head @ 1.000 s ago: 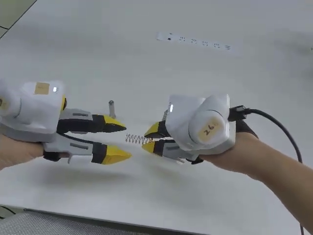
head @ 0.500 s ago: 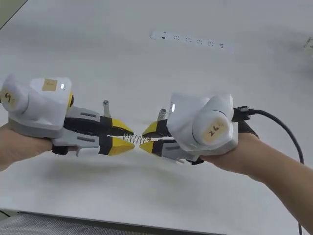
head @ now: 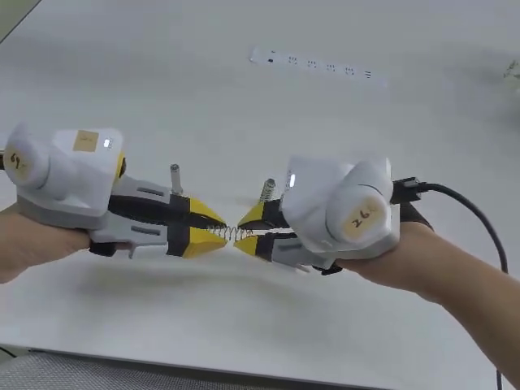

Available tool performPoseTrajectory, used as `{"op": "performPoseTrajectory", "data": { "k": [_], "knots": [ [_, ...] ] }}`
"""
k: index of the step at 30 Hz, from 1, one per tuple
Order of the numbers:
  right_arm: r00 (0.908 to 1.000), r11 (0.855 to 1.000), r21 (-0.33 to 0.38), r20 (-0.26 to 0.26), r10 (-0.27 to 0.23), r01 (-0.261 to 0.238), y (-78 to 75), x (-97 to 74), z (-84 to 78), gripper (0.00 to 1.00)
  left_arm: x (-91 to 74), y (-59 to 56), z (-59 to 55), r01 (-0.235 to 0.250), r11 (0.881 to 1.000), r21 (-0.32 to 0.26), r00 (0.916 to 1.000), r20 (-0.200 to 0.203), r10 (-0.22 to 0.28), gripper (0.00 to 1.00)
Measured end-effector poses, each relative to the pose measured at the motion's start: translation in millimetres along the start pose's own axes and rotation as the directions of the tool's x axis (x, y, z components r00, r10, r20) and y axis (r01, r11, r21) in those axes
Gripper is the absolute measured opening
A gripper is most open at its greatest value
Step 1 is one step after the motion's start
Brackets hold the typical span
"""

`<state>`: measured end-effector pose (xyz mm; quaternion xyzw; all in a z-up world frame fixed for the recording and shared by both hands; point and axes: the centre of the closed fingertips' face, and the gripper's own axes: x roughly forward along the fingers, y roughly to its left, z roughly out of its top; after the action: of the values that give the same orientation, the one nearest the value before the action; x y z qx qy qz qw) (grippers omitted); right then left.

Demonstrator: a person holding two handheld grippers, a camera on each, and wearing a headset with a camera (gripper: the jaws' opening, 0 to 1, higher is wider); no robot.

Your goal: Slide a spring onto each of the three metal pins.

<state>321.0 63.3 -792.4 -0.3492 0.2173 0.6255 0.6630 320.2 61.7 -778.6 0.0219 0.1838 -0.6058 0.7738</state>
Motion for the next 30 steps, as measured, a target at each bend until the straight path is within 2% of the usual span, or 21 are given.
{"op": "performPoseTrajectory", "data": {
  "k": [7,18,24,30],
  "knots": [
    [0.9999,1.0,0.003,0.012,0.003,-0.003,1.1,-2.2,-0.6,0.12,0.9,-1.1,1.1,0.01,1.0,0.003,0.9999,0.0,-0.01,0.08],
    [0.9997,0.999,0.047,0.023,0.011,-0.012,0.3,-4.2,-1.5,0.15,0.1,-2.3,1.5,0.02,1.0,0.007,0.9996,-0.018,-0.02,0.07],
    [0.9998,0.999,0.037,0.01,0.015,-0.016,2.9,-4.9,-8.9,0.16,-1.4,-2.7,1.6,0.026,1.0,0.007,0.9994,-0.023,-0.025,0.07],
    [0.9997,1.0,0.002,0.012,0.022,-0.022,2.8,-4.4,-6.9,0.13,-0.9,-3.8,0.7,0.032,0.999,0.007,0.9989,-0.034,-0.032,0.07]
  ]
}}
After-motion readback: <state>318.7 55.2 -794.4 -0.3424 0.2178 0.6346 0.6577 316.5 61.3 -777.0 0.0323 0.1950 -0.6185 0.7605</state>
